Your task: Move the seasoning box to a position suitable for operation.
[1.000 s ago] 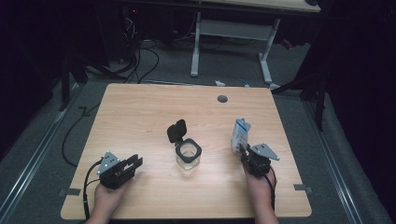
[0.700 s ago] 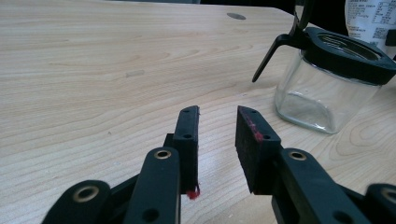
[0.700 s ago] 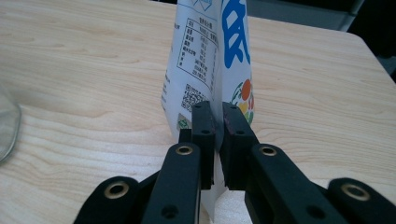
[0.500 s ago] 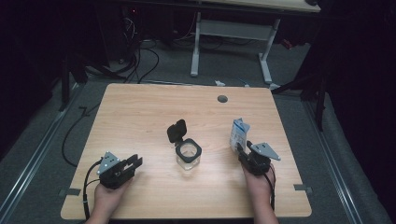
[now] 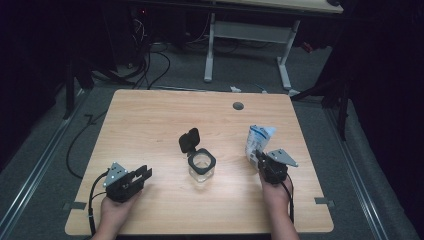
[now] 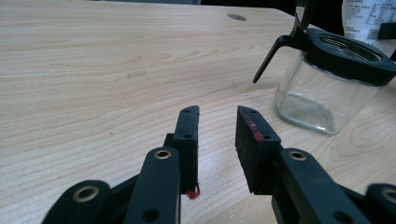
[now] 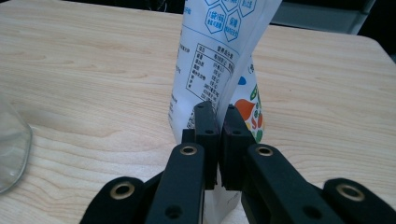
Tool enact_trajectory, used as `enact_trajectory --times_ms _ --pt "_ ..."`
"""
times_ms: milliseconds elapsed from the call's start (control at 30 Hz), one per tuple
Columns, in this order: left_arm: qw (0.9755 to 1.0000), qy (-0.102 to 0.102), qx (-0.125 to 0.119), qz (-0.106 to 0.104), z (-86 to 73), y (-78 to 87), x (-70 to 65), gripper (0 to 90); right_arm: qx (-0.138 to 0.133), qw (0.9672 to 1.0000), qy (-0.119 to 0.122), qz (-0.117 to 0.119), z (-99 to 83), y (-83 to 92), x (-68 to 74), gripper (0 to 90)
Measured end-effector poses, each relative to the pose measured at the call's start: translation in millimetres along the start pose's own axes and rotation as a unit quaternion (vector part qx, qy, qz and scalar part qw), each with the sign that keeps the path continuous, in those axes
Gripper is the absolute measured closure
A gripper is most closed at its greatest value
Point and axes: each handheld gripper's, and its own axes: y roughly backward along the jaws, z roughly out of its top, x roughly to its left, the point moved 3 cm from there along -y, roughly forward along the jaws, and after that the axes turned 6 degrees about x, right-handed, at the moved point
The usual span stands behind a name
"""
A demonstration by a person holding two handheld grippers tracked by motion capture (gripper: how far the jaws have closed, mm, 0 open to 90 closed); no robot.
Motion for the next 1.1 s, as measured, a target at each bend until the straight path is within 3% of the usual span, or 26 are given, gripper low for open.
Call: enact_trajectory --times_ms 133,367,567,867,1100 --pt "1.0000 0.001 -0.001 0.000 0.1 -0.1 0.1 70.4 0.002 0.9999 -0.005 0.009 0.1 0.6 -0.1 88.2" --pt "1.0000 0.001 0.001 -0.004 -0.2 -1.4 -0.6 70.0 0.022 0.9994 0.023 0.013 1.8 6.0 -1.4 88.3" --pt "0.9998 -0.007 -0.001 -0.018 0.1 -2.4 -2.8 65.7 0.046 0.9980 0.034 0.027 5.8 12.9 -4.1 88.4" --pt "0.9992 -0.016 -0.003 -0.037 1.1 -3.9 -5.5 61.0 0.081 0.9939 0.048 0.058 11.2 20.5 -4.0 88.6" --pt "0.9985 -0.021 -0.005 -0.051 0.9 -5.1 -8.0 58.6 0.112 0.9891 0.067 0.067 19.6 25.6 -0.8 89.0"
